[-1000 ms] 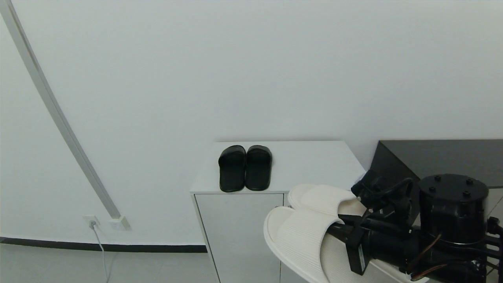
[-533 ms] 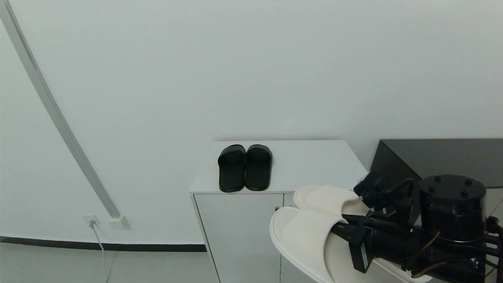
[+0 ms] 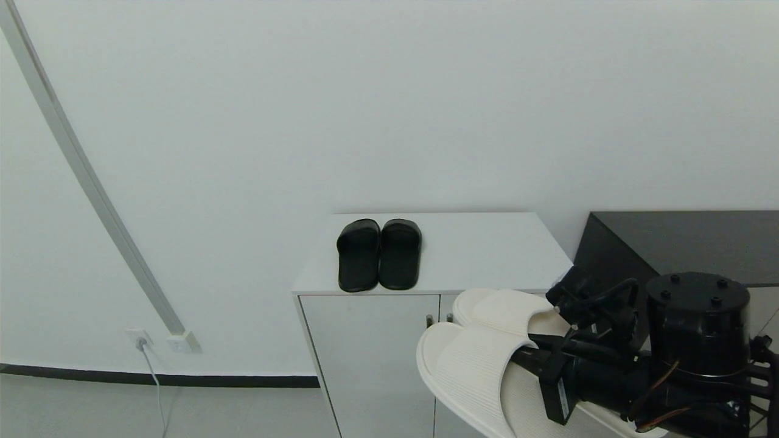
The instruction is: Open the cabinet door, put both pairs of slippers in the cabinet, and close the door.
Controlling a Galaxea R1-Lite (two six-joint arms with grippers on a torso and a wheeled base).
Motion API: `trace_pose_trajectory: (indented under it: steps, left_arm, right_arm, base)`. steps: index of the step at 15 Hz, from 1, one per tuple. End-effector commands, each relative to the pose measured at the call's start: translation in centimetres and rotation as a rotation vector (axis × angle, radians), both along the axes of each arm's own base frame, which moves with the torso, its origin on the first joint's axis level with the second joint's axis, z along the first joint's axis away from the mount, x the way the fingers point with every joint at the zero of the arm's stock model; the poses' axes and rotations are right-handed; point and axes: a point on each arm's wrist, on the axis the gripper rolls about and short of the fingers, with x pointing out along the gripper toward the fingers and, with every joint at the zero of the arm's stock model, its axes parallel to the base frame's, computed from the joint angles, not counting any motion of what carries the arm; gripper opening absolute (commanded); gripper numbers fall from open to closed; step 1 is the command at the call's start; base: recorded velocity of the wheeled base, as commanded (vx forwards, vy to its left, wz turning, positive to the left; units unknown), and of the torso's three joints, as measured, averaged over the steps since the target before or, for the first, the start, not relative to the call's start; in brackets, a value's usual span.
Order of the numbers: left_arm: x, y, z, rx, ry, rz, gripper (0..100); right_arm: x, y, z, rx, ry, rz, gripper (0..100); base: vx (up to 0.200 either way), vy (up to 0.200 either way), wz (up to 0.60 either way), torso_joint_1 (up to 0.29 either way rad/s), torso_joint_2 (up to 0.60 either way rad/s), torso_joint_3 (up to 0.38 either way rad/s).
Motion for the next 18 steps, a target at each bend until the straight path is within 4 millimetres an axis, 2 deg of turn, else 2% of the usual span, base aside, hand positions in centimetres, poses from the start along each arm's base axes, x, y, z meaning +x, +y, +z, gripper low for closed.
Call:
trace_pose_trajectory:
  steps: [1, 2, 9, 18]
  left_arm:
    - [0.01, 0.00, 0.00, -0.001, 0.001, 0.000, 0]
    - [0.01, 0.00, 0.00, -0.001, 0.001, -0.002, 100]
    - [0.01, 0.00, 0.00, 0.001, 0.001, 0.000, 100]
    - [0.01, 0.00, 0.00, 0.001, 0.001, 0.000, 100]
  right_arm:
    - [0.02, 0.05, -0.10, -0.003, 0.003, 0.001, 0]
    - [0.02, 0.04, -0.17, -0.005, 0.005, 0.001, 0]
    - [-0.06, -0.04, -0.42, -0.013, 0.010, -0.003, 0]
    - [-0.12, -0.10, -0.60, -0.020, 0.014, -0.004, 0]
  base:
    - [0.000, 0.000, 0.00, -0.144, 0.36, 0.193]
    - [0.000, 0.000, 0.00, -0.163, 0.36, 0.188]
    - [0.000, 0.000, 0.00, -0.168, 0.39, 0.218]
    - [0.000, 0.000, 0.00, -0.216, 0.54, 0.313]
